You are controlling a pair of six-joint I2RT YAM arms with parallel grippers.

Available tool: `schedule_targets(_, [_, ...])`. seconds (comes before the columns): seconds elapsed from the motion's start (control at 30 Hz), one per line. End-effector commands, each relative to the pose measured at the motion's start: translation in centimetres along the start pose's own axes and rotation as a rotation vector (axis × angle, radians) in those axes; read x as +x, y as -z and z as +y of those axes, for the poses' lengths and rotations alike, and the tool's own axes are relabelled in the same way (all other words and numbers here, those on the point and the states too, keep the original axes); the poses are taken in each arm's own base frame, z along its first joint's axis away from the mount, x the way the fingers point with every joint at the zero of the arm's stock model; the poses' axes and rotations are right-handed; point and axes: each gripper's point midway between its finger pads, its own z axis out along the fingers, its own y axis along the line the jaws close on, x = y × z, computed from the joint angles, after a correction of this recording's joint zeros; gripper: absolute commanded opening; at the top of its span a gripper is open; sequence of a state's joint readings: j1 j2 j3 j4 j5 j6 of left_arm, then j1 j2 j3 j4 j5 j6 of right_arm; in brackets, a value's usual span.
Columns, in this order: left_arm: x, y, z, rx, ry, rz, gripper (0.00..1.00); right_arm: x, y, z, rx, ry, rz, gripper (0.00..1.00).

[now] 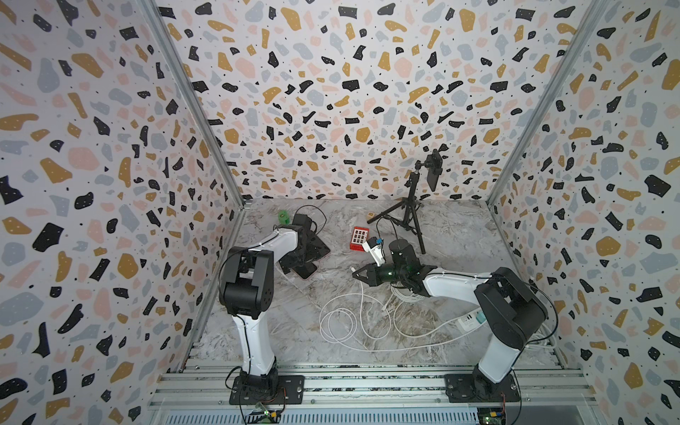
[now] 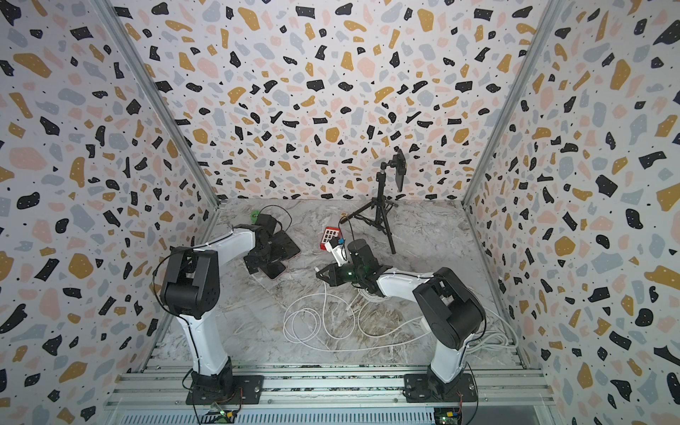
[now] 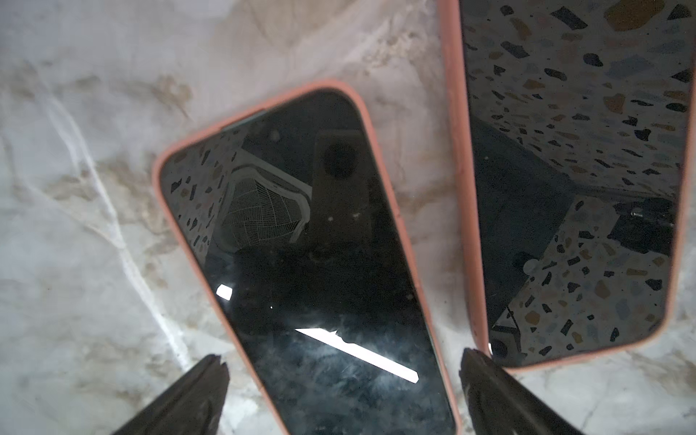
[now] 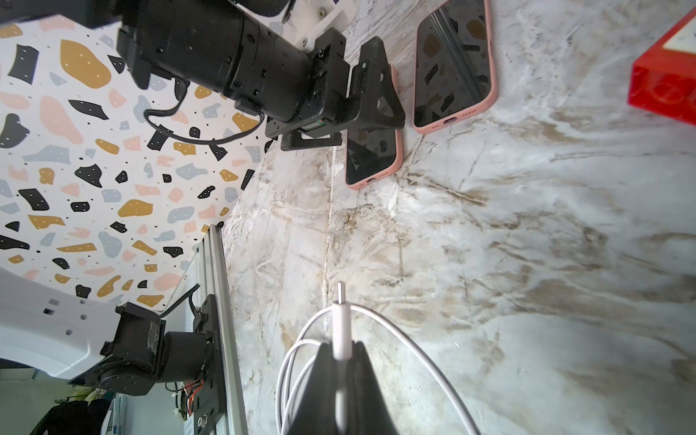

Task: Plug the charging cable into the phone
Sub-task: Pick up the phone at the center of the board.

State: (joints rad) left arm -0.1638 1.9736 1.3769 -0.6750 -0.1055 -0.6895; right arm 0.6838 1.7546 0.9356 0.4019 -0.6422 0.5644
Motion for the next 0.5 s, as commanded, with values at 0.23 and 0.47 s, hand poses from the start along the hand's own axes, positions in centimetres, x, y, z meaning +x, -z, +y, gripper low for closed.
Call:
schedule_targets(0.23, [0.4, -2.1, 2.1, -0.014, 0.099, 0.087, 0.93, -0.6, 0.1, 0.5, -0.002, -0.002, -0.013, 0.0])
schedule_targets(0.47, [0.8, -2.9, 2.5, -0.041, 0.089, 0.118, 0.89, -0.8, -0.7, 0.3, -0.019, -0.031, -0.014, 0.0])
